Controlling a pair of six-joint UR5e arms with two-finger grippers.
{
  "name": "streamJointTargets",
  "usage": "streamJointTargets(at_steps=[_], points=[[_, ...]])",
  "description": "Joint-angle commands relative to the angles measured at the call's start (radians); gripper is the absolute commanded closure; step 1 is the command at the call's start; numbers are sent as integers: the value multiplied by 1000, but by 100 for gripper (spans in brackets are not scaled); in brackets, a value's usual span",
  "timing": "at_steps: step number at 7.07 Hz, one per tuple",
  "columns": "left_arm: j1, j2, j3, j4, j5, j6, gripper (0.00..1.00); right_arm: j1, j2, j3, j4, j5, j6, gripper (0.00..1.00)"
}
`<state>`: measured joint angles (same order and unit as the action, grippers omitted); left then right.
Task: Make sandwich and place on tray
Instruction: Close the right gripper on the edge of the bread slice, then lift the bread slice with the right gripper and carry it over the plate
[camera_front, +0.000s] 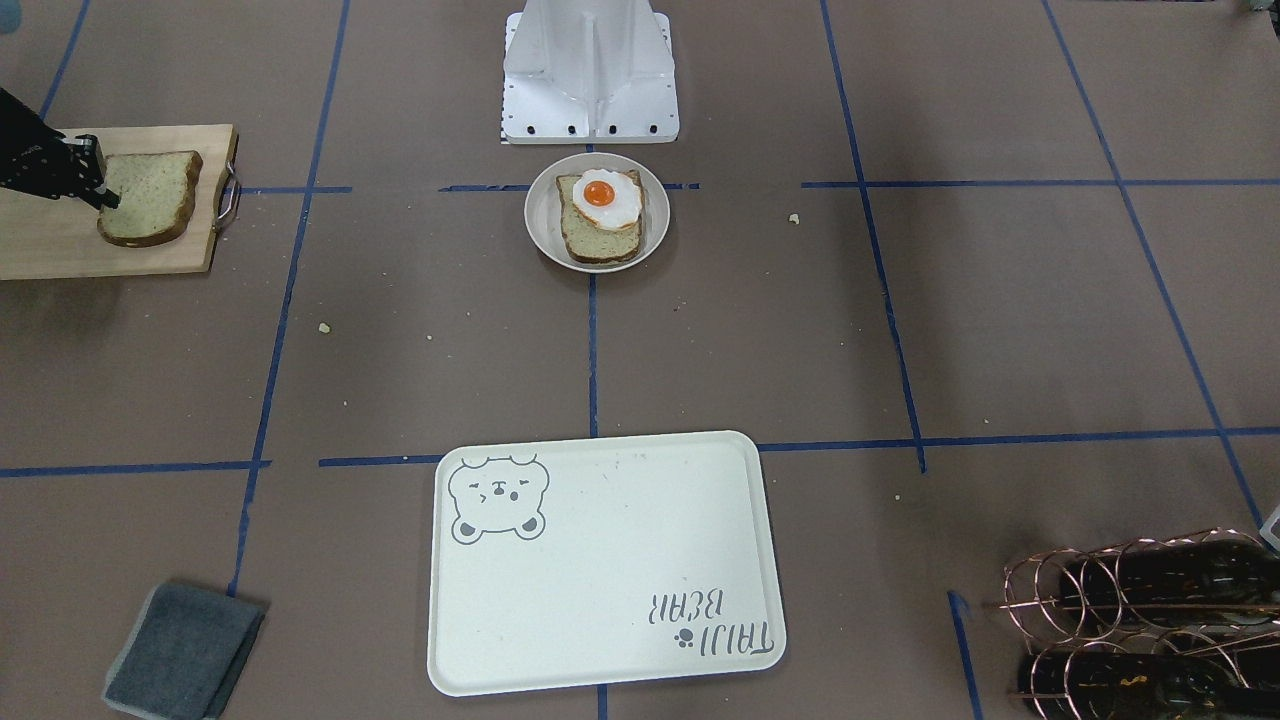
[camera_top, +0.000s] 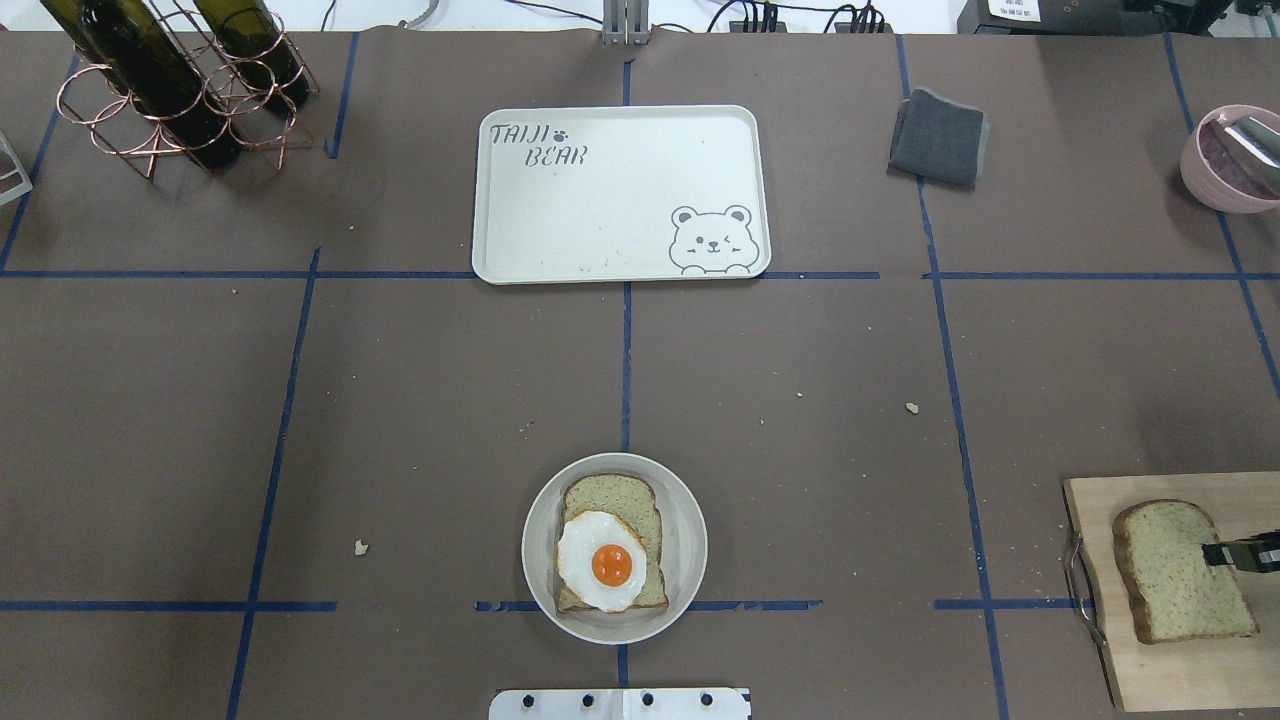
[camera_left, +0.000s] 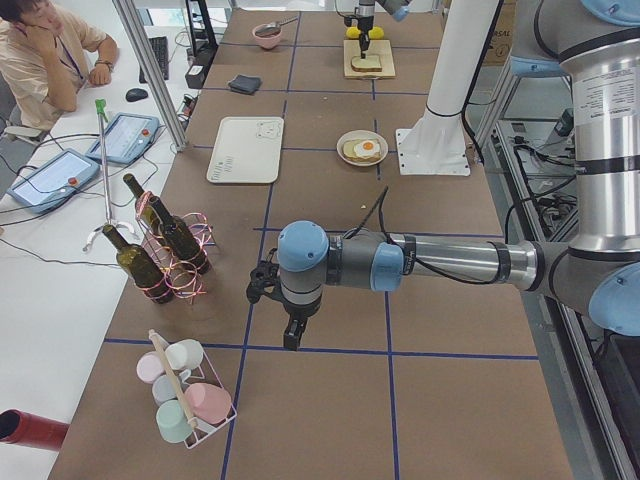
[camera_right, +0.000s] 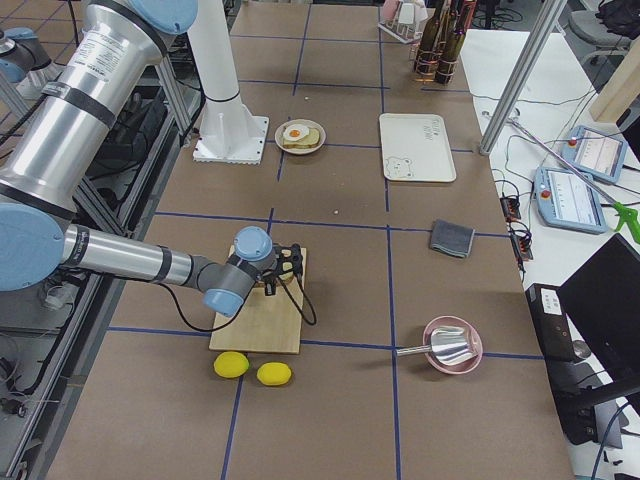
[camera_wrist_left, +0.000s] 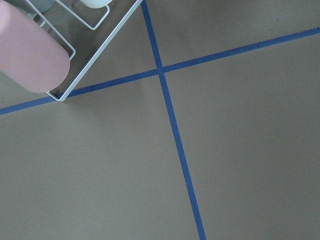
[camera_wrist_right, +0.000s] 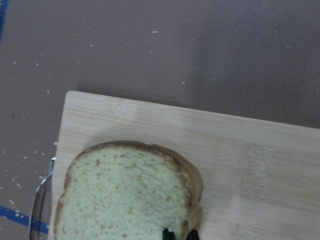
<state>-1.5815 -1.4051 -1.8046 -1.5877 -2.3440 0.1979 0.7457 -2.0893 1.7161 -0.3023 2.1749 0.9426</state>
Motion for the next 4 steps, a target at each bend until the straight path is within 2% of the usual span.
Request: streamJointTargets(at_steps=[1, 3, 4], points=[[0, 0, 1, 0, 0, 0, 0, 3, 0, 99, 12, 49, 51, 100], [0, 0, 4, 2, 0, 0, 0, -2, 88, 192, -1, 97, 181, 100], [0, 0, 5, 2, 0, 0, 0, -12, 186, 195, -6, 98, 274, 100]])
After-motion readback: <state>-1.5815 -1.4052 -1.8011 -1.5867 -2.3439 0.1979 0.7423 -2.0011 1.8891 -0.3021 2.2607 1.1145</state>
